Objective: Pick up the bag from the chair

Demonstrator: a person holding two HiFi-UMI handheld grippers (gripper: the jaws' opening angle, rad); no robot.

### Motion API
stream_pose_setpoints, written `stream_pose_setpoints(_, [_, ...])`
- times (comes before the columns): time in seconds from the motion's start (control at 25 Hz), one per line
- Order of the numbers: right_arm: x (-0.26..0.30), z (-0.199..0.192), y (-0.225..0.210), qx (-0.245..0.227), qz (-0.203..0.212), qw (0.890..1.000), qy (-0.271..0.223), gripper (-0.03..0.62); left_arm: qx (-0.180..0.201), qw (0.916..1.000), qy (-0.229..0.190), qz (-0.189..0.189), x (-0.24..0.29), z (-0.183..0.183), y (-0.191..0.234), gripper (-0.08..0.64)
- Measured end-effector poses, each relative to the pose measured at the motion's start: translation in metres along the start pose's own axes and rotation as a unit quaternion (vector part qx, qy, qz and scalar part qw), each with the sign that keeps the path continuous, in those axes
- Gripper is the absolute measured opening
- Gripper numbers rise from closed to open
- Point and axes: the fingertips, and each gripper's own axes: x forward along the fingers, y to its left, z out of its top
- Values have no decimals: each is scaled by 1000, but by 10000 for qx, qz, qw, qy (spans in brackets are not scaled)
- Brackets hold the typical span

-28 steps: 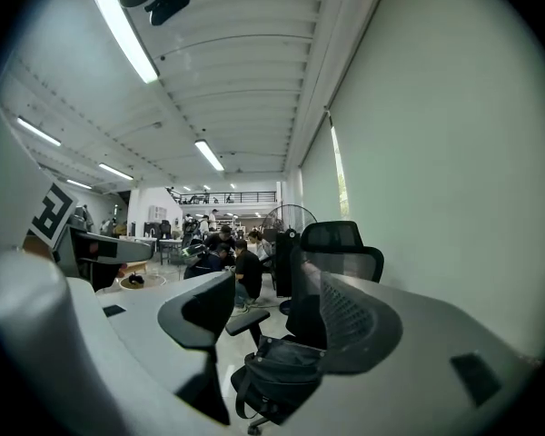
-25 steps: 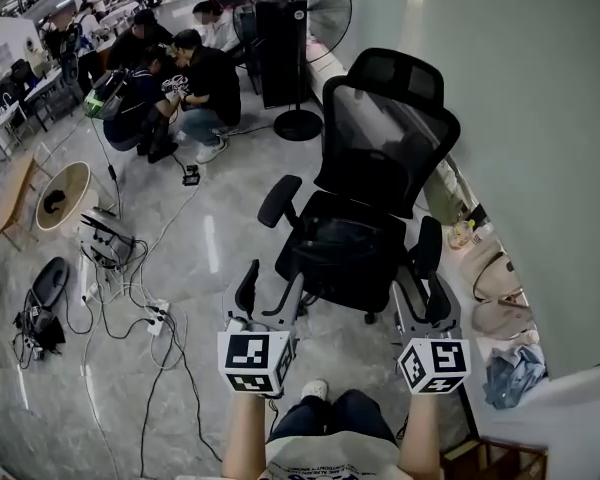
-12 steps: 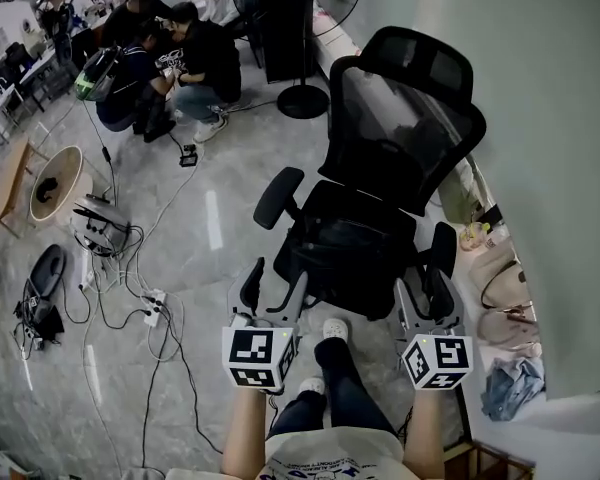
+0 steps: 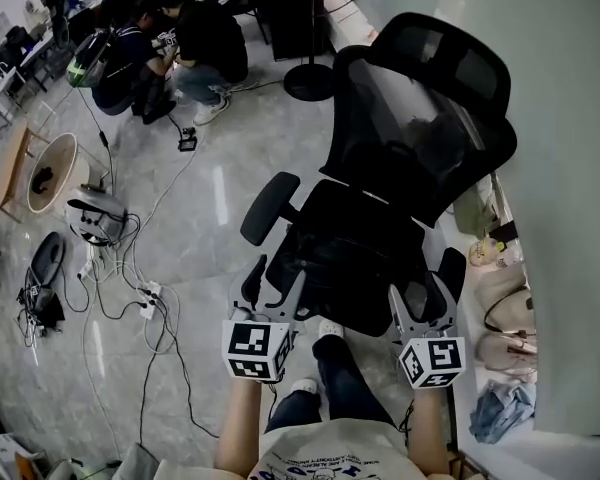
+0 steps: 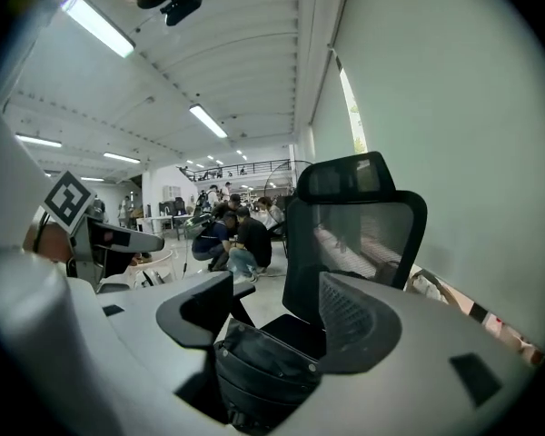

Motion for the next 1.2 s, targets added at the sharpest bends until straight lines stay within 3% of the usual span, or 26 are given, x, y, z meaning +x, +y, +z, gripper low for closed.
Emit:
stream_pose_setpoints(0.52, [106,-89,-65,246,209,9952,921,316,60,9970,766,107,129,-61,25,287])
stream_pose_setpoints(1.2, [166,-210,-101,596,-339,9828,1717,318,-44,9861,1638,-271,215,-176,55,287])
